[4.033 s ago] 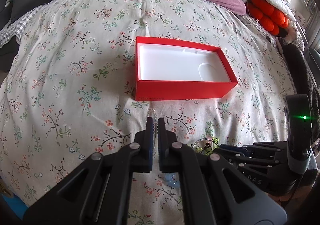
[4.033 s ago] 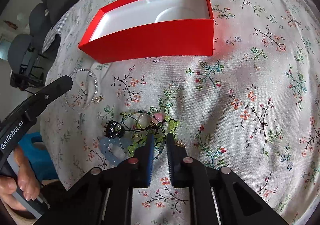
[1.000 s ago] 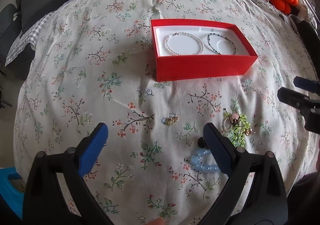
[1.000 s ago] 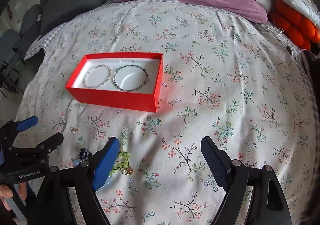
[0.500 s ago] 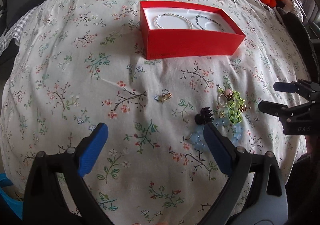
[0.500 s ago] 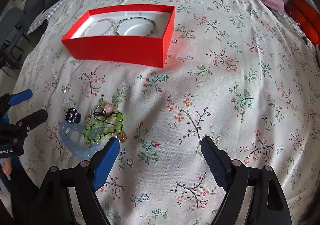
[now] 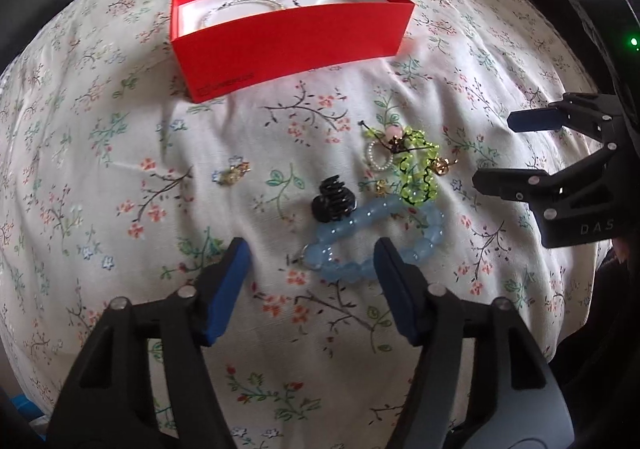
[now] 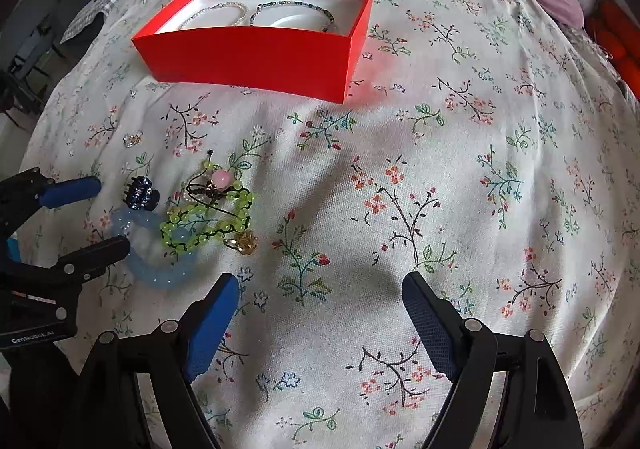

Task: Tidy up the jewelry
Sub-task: 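Grasp the light-blue bead bracelet with the left tool, then grasp the lime-green beaded bracelet with the right tool while the left tool holds the blue bracelet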

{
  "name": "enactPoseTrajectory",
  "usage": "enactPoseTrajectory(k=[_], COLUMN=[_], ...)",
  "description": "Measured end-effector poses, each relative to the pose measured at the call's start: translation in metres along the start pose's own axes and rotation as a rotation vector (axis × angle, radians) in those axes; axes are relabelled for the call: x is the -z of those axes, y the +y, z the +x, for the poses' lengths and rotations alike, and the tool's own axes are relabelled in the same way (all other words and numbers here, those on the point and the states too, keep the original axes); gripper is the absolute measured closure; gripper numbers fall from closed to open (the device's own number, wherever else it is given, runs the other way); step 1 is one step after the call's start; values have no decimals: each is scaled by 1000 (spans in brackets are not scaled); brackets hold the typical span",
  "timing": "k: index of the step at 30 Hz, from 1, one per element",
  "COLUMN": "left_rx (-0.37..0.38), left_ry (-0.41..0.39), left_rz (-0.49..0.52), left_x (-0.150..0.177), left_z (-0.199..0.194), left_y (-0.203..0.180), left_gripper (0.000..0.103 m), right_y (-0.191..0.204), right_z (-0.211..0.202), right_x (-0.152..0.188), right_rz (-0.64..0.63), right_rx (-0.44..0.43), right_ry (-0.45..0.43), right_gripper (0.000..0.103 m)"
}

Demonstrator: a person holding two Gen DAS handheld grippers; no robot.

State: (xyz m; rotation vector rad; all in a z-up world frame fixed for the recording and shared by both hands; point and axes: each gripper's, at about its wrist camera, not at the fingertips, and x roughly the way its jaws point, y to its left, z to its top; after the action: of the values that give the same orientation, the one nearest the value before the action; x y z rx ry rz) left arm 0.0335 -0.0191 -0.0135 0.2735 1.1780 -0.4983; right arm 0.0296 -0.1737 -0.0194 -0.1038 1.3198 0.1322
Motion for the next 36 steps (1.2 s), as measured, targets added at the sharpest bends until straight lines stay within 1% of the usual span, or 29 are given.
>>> enactPoseTrajectory(k=[2, 4, 6, 8, 9, 10, 13, 18, 26, 27, 28, 29, 31, 32, 33, 36], left_rx=[6, -18, -35, -46, -51, -52, -49, -27, -33, -38, -39, -38, -35, -38, -39, -42], left_ry=[12, 29, 36, 38, 39, 42, 41, 36, 8, 4, 2, 3, 3, 3, 3, 0], left_rz=[0, 7, 17, 28, 30, 31, 25, -5, -29, -32, -36, -42, -51, -55, -57, -62], left_x=[-3, -4, -4, -5, -5, -5, -4, 2, 11, 13, 14, 13, 14, 15, 16, 19], left_z=[4, 9, 12, 12, 12, 12, 10, 2, -10, -12, -13, -15, -15, -15, -16, -17], left_y=[-1, -3, -3, -5, -5, -6, -4, 3, 17, 19, 22, 23, 27, 29, 31, 33], left_gripper=[50, 59, 61, 69, 81, 84, 87, 87, 87, 87, 93, 93, 93, 93, 93, 93], right_y=[0, 1, 3, 4, 4, 4, 7, 6, 18, 20, 22, 24, 26, 27, 29, 36], right_z=[-1, -2, -2, -3, -2, -3, -3, -2, -3, -3, -3, -3, -2, -1, 1, 7], right_x=[0, 0, -3, -4, -4, -5, -4, -10, -21, -22, -24, -26, -28, -31, -33, -40], right_rz=[-1, -3, -5, -4, -3, -2, -3, 9, -10, -14, -17, -19, -19, -22, -24, -35], right_rx=[-1, -2, -5, -6, -7, -8, -9, -29, -39, -42, -47, -51, -65, -76, -84, -99], right_ry=[-4, -6, -6, -6, -6, -7, -10, -17, -61, -68, -75, -83, -94, -95, -95, -93], right_gripper=[18, 18, 18, 18, 18, 18, 18, 18, 18, 19, 19, 20, 29, 37, 42, 49])
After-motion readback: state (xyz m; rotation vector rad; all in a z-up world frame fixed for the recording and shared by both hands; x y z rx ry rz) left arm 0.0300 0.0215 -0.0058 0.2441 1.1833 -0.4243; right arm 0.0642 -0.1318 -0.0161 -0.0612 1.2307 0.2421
